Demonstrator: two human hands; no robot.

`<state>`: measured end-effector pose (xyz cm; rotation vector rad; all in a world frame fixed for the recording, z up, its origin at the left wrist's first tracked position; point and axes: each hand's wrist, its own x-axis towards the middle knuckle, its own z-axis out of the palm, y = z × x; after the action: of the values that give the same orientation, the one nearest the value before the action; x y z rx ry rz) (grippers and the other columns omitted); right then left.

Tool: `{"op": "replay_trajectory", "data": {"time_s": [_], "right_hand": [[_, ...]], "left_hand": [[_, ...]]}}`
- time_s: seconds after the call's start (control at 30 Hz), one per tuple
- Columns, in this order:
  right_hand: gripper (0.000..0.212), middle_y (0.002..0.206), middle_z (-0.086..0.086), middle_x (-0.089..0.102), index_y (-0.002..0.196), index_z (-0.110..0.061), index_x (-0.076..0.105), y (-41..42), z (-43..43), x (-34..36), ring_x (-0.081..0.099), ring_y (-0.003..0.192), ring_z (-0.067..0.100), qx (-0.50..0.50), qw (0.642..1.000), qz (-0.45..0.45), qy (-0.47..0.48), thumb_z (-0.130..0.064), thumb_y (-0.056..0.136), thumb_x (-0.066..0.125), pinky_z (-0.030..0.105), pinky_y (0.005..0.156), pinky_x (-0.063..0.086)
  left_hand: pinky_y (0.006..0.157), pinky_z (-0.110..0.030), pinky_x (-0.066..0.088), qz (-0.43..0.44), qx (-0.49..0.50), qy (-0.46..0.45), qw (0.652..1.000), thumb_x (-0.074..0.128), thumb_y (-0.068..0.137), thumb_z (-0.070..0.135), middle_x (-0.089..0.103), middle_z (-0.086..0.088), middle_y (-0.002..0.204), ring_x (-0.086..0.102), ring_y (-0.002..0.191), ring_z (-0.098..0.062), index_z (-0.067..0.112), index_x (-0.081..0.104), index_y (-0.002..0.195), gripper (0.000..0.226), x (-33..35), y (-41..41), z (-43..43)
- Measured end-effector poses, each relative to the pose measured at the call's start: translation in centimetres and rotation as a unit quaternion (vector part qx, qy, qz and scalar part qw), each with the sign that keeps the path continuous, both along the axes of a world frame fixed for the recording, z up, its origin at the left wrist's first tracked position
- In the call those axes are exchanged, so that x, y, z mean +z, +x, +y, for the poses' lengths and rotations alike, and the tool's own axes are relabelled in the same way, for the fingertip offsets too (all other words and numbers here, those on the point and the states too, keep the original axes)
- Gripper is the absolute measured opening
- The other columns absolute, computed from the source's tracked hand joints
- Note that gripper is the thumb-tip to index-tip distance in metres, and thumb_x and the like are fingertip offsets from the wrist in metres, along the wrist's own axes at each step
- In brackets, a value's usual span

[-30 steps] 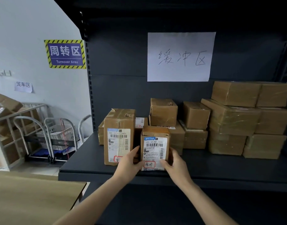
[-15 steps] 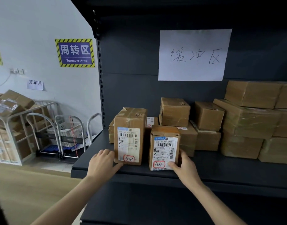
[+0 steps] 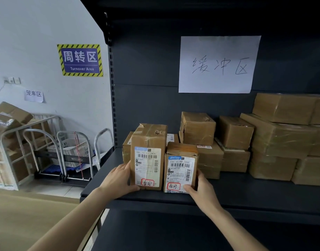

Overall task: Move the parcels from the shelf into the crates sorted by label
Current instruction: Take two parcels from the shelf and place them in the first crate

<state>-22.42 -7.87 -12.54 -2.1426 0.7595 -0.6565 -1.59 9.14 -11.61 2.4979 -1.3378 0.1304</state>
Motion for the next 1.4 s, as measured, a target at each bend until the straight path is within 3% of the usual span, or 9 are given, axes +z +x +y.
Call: {"op": "replay_trajectory", "data": {"time_s": [0.13, 0.27, 0.4, 0.6, 0.8, 1.03, 1.1, 1.2, 1.4], "right_hand": [[0.057, 0.132, -0.002, 0.056, 0.138, -0.018, 0.036, 0.0, 0.1, 0.4, 0.051, 0.122, 0.013, 0.015, 1.0, 0.002, 0.01, -0.014, 0.087, 0.062, 0.018, 0.093, 0.036], [0.056, 0.131, -0.004, 0.056, 0.137, -0.019, 0.036, -0.1, 0.9, 0.7, 0.051, 0.121, 0.011, 0.042, 0.999, -0.01, 0.017, -0.012, 0.088, 0.061, 0.016, 0.092, 0.035], [0.052, 0.123, -0.008, 0.055, 0.136, -0.019, 0.039, 0.6, 2.0, 1.4, 0.047, 0.107, 0.001, 0.083, 0.996, -0.036, 0.022, -0.011, 0.089, 0.059, 0.014, 0.09, 0.035], [0.049, 0.124, -0.008, 0.057, 0.134, -0.022, 0.042, 2.7, 4.3, 1.2, 0.051, 0.11, 0.002, 0.154, 0.986, -0.055, 0.038, -0.015, 0.089, 0.06, 0.016, 0.091, 0.04], [0.041, 0.113, -0.013, 0.054, 0.127, -0.025, 0.046, 5.0, 8.1, 0.8, 0.05, 0.103, 0.0, 0.248, 0.965, -0.069, 0.051, -0.014, 0.09, 0.058, 0.003, 0.07, 0.039], [0.039, 0.107, -0.017, 0.062, 0.103, -0.045, 0.047, 7.3, 13.9, 1.6, 0.058, 0.099, -0.004, 0.346, 0.932, -0.093, 0.059, -0.012, 0.087, 0.062, 0.007, 0.078, 0.047], [0.034, 0.113, -0.009, 0.063, 0.109, -0.039, 0.051, 8.1, 16.1, 1.6, 0.059, 0.106, 0.004, 0.375, 0.92, -0.092, 0.066, -0.016, 0.087, 0.063, 0.019, 0.087, 0.049], [0.036, 0.116, -0.007, 0.064, 0.119, -0.028, 0.052, 9.2, 19.4, 1.8, 0.06, 0.108, 0.008, 0.409, 0.905, -0.092, 0.075, -0.018, 0.086, 0.064, 0.032, 0.093, 0.051], [0.036, 0.11, -0.014, 0.063, 0.11, -0.04, 0.045, 11.0, 26.8, 2.3, 0.059, 0.102, 0.004, 0.467, 0.878, -0.086, 0.065, -0.019, 0.086, 0.064, 0.018, 0.084, 0.048]], "left_hand": [[0.098, -0.031, 0.044, 0.098, -0.007, -0.037, 0.994, 0.072, 0.072, 0.038, 0.055, 0.004, 0.131, 0.052, 0.119, -0.017, 0.027, 0.021, 0.14, 0.086, -0.4, -0.3, 0.5], [0.098, -0.023, 0.041, 0.167, -0.024, -0.089, 0.982, 0.074, 0.074, 0.023, 0.051, 0.015, 0.132, 0.05, 0.123, -0.011, 0.026, 0.023, 0.141, 0.084, -0.2, -0.9, 1.9], [0.1, -0.024, 0.042, 0.171, -0.011, -0.137, 0.976, 0.077, 0.07, 0.021, 0.047, 0.023, 0.119, 0.049, 0.12, -0.006, 0.029, 0.032, 0.133, 0.077, 0.6, -1.7, 4.0], [0.094, -0.025, 0.05, 0.197, 0.03, -0.189, 0.961, 0.083, 0.065, 0.026, 0.055, 0.025, 0.112, 0.055, 0.106, 0.002, 0.037, 0.037, 0.117, 0.07, 2.0, -3.5, 8.8], [0.071, -0.006, 0.049, 0.174, 0.114, -0.204, 0.956, 0.08, 0.069, 0.018, 0.049, 0.03, 0.103, 0.054, 0.093, 0.008, 0.036, 0.033, 0.118, 0.07, 2.4, -5.7, 15.0], [0.082, -0.013, 0.052, 0.183, 0.191, -0.217, 0.94, 0.081, 0.069, 0.019, 0.056, 0.022, 0.108, 0.058, 0.1, 0.003, 0.032, 0.035, 0.122, 0.071, 3.0, -7.5, 22.4], [0.085, -0.018, 0.054, 0.186, 0.221, -0.227, 0.93, 0.081, 0.069, 0.018, 0.059, 0.017, 0.111, 0.058, 0.101, 0.003, 0.029, 0.036, 0.124, 0.071, 3.0, -8.0, 25.1], [0.075, -0.009, 0.05, 0.18, 0.255, -0.236, 0.92, 0.079, 0.071, 0.013, 0.056, 0.02, 0.108, 0.056, 0.097, 0.008, 0.031, 0.035, 0.123, 0.07, 3.2, -8.8, 28.7], [0.095, -0.028, 0.05, 0.166, 0.323, -0.242, 0.9, 0.078, 0.072, 0.012, 0.062, 0.014, 0.109, 0.06, 0.105, -0.004, 0.026, 0.043, 0.121, 0.062, 2.8, -10.3, 36.9]]}}
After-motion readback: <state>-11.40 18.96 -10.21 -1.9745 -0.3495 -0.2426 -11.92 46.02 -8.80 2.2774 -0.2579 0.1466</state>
